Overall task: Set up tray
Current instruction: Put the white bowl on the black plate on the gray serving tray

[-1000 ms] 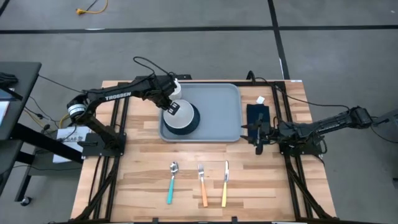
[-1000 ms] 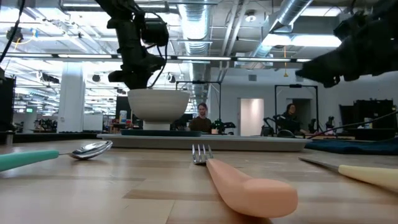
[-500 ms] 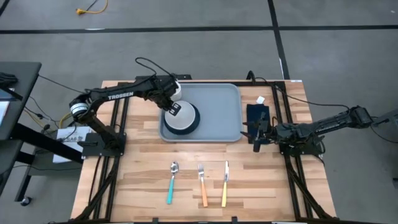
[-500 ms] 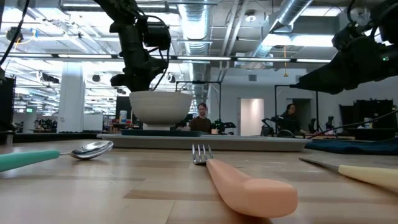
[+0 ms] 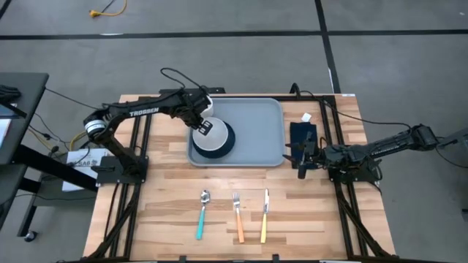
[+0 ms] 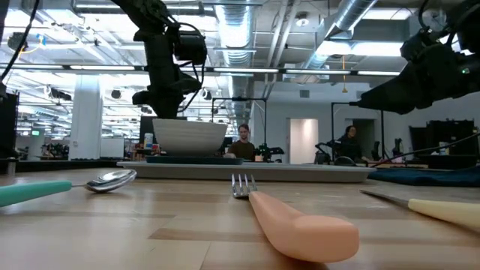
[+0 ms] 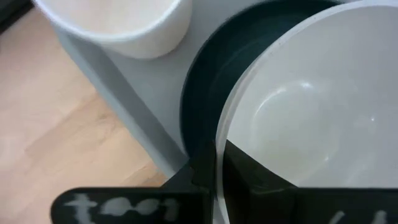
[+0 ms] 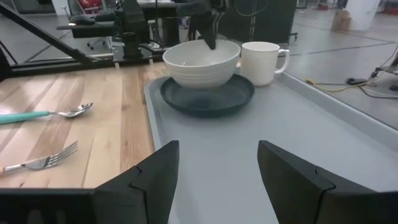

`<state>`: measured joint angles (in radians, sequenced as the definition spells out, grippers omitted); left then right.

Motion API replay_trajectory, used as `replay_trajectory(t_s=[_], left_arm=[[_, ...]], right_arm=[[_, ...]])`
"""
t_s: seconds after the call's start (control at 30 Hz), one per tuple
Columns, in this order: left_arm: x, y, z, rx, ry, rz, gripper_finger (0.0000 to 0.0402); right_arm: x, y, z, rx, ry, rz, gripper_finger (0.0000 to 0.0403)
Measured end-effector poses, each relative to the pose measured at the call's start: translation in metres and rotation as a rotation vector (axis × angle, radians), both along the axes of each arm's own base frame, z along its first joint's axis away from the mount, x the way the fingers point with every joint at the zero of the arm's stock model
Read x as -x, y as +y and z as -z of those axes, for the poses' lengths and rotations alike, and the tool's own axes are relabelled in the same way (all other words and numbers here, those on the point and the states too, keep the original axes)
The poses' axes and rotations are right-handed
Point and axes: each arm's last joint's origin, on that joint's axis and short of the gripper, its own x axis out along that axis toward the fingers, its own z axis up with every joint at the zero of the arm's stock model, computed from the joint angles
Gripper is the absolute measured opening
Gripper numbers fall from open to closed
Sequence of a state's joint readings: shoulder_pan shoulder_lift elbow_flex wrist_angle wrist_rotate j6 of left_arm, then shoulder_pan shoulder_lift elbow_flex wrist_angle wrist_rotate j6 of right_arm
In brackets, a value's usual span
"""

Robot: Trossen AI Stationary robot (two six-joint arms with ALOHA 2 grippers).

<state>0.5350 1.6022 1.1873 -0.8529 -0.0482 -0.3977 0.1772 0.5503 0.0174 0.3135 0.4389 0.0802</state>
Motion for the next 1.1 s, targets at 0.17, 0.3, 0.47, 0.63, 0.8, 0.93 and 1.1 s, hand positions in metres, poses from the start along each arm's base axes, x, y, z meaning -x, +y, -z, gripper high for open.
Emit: replay_trajectory(t_s=[0.17,0.3,0.47,0.63,0.8,0.93,1.1], left_arm=[[-0.0021,0.0014,0.0005,-0.001,-0.02,0.01,0.0],[0.0007,0.0048,0.0007,0.005,-0.015,-0.003,0.0],[0.0007,0.005,0.0007,0.0,-0.014,-0.006,0.0],[0.0005,0.0053,0.0006,0.0,-0.018,-0.005,0.0],[-0.0002,0.0061,0.0002,-0.017,-0.02,-0.008,0.0],[-0.0003,0.0063,0.0001,-0.035,-0.013,-0.013,0.0],[-0.0001,0.0065,0.0001,-0.044,-0.007,-0.017,0.0]], right_arm=[[0.0,0.0006,0.0007,-0.006,0.007,-0.021,0.0211],[0.0001,0.0006,0.001,-0.01,0.009,-0.019,0.0211],[0.0002,0.0005,0.0014,-0.011,0.013,-0.018,0.0211],[0.0002,0.0006,0.0014,-0.011,0.013,-0.019,0.0211],[0.0002,0.0005,0.0014,-0.011,0.012,-0.018,0.0211],[0.0002,0.0005,0.0014,-0.011,0.013,-0.018,0.0211],[0.0002,0.0005,0.0014,-0.011,0.013,-0.018,0.0211]])
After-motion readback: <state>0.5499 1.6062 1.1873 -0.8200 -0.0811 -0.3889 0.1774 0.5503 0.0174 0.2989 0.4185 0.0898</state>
